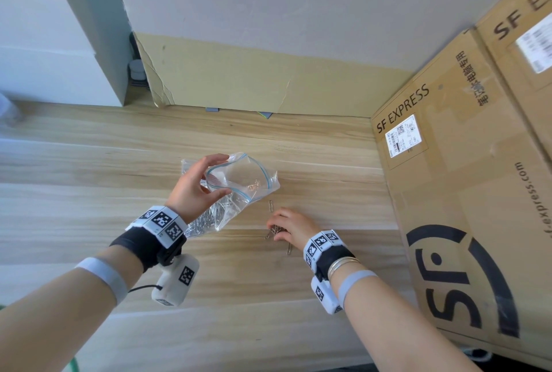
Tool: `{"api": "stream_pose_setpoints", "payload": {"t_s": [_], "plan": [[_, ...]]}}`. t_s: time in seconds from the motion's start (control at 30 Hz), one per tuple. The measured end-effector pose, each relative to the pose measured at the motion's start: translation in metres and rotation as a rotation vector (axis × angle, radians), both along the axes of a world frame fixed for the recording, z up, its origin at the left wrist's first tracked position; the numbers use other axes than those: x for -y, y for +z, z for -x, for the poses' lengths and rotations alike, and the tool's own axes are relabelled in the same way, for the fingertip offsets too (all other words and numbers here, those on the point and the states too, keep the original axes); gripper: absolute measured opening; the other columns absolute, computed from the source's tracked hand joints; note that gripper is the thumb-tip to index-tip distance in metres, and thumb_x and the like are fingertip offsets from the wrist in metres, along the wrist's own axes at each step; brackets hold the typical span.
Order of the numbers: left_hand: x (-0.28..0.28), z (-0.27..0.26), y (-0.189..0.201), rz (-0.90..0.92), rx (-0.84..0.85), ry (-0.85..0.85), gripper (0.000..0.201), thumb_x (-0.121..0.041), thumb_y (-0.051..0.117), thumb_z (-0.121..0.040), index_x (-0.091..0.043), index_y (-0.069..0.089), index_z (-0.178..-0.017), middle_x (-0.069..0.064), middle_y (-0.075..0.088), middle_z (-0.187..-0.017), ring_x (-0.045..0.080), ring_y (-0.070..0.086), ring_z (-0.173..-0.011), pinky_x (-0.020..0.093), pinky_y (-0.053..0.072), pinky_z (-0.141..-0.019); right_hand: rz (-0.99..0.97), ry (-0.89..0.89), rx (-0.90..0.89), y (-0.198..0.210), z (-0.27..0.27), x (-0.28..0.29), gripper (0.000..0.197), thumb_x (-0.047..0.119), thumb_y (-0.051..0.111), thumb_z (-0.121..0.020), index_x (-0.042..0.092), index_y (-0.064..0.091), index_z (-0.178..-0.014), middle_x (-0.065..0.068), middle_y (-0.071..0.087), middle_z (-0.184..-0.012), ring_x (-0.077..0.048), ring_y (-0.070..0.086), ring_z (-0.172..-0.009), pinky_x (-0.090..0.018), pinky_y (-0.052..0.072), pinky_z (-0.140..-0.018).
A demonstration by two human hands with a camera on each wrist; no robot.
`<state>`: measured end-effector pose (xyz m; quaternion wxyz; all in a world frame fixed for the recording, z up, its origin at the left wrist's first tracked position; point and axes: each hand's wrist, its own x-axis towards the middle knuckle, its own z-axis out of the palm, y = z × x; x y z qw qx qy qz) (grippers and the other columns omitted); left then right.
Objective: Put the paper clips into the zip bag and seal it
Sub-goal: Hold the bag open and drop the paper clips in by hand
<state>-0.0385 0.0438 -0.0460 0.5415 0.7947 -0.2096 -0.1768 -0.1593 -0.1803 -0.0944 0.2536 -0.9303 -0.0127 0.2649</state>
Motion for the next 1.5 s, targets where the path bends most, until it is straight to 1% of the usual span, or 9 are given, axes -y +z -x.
{"api": "stream_pose_setpoints", "payload": {"t_s": [0.27, 0.47, 0.6, 0.9, 1.03, 1.13, 1.23, 1.33, 1.5], "plan": [[-0.001, 0.002, 0.002, -0.003, 0.008, -0.004, 0.064, -0.008, 0.074, -0.071, -0.05, 0.042, -0.107, -0.052, 0.042, -0.108, -0.016, 0.049, -0.094, 0.022, 0.05, -0.064, 0.044, 0.035, 0.115, 0.003, -0.003, -0.008, 0.016, -0.001, 0.054, -0.077, 0.004, 0.067, -0.087, -0.015, 0.063, -0.097, -0.031, 0.059, -0.081, -0.03, 0.042, -0.068], [-0.002, 0.002, 0.004, -0.004, 0.017, -0.006, 0.066, -0.008, 0.075, -0.071, -0.052, 0.041, -0.107, -0.051, 0.042, -0.108, -0.016, 0.049, -0.094, 0.026, 0.052, -0.066, -0.006, -0.086, 0.189, 0.008, -0.006, -0.014, 0.018, -0.003, 0.056, -0.073, 0.006, 0.07, -0.08, -0.013, 0.069, -0.088, -0.029, 0.062, -0.076, -0.035, 0.052, -0.073], [-0.004, 0.002, 0.006, 0.001, 0.03, -0.014, 0.07, -0.008, 0.075, -0.071, -0.059, 0.041, -0.104, -0.052, 0.042, -0.108, -0.017, 0.049, -0.093, 0.021, 0.051, -0.064, -0.051, -0.124, 0.334, 0.036, -0.012, -0.01, 0.015, 0.0, 0.061, -0.074, 0.009, 0.071, -0.08, -0.009, 0.07, -0.084, -0.024, 0.063, -0.07, -0.038, 0.054, -0.069], [-0.004, 0.002, 0.007, 0.006, 0.054, -0.036, 0.065, -0.007, 0.075, -0.07, -0.048, 0.042, -0.108, -0.052, 0.04, -0.109, -0.021, 0.046, -0.095, 0.01, 0.047, -0.064, -0.106, -0.07, 0.624, 0.103, -0.066, -0.034, 0.014, -0.001, 0.063, -0.073, 0.01, 0.07, -0.078, -0.006, 0.069, -0.077, -0.02, 0.064, -0.064, -0.034, 0.056, -0.061], [-0.006, 0.002, 0.006, 0.001, 0.057, -0.039, 0.065, -0.007, 0.075, -0.07, -0.048, 0.042, -0.109, -0.051, 0.04, -0.11, -0.016, 0.048, -0.093, 0.016, 0.049, -0.063, -0.119, -0.012, 0.51, 0.094, -0.083, -0.056, 0.011, 0.002, 0.067, -0.074, 0.008, 0.072, -0.081, -0.009, 0.071, -0.081, -0.021, 0.063, -0.069, -0.036, 0.054, -0.069], [-0.008, 0.002, 0.006, 0.002, 0.062, -0.036, 0.065, -0.008, 0.075, -0.07, -0.048, 0.042, -0.109, -0.052, 0.039, -0.11, -0.019, 0.047, -0.095, 0.014, 0.049, -0.062, -0.144, 0.008, 0.393, 0.096, -0.082, -0.055, 0.014, 0.014, 0.067, -0.079, 0.012, 0.072, -0.091, -0.005, 0.072, -0.093, -0.016, 0.065, -0.083, -0.028, 0.051, -0.083], [-0.01, 0.004, 0.006, 0.012, 0.062, -0.021, 0.066, -0.007, 0.075, -0.07, -0.049, 0.041, -0.108, -0.053, 0.038, -0.109, -0.021, 0.046, -0.095, 0.011, 0.048, -0.062, -0.191, -0.118, 0.431, 0.104, -0.07, -0.038, 0.011, 0.018, 0.065, -0.081, 0.015, 0.071, -0.09, 0.0, 0.072, -0.09, -0.009, 0.064, -0.078, -0.018, 0.05, -0.078], [-0.011, 0.005, 0.005, 0.009, 0.058, -0.011, 0.067, -0.007, 0.075, -0.07, -0.049, 0.04, -0.108, -0.053, 0.039, -0.109, -0.02, 0.045, -0.097, 0.016, 0.05, -0.064, -0.137, -0.29, 0.46, 0.093, -0.056, -0.013, 0.008, 0.015, 0.063, -0.082, 0.013, 0.069, -0.087, -0.001, 0.071, -0.087, -0.013, 0.063, -0.076, -0.022, 0.051, -0.075], [-0.01, 0.007, 0.003, 0.005, 0.034, -0.023, 0.065, -0.004, 0.074, -0.071, -0.043, 0.042, -0.113, -0.03, 0.052, -0.107, -0.002, 0.054, -0.084, 0.017, 0.05, -0.065, 0.053, -0.184, 0.135, 0.051, -0.027, 0.002, 0.017, 0.017, 0.062, -0.082, 0.012, 0.064, -0.098, -0.002, 0.063, -0.099, -0.008, 0.055, -0.082, -0.027, 0.05, -0.082]]}}
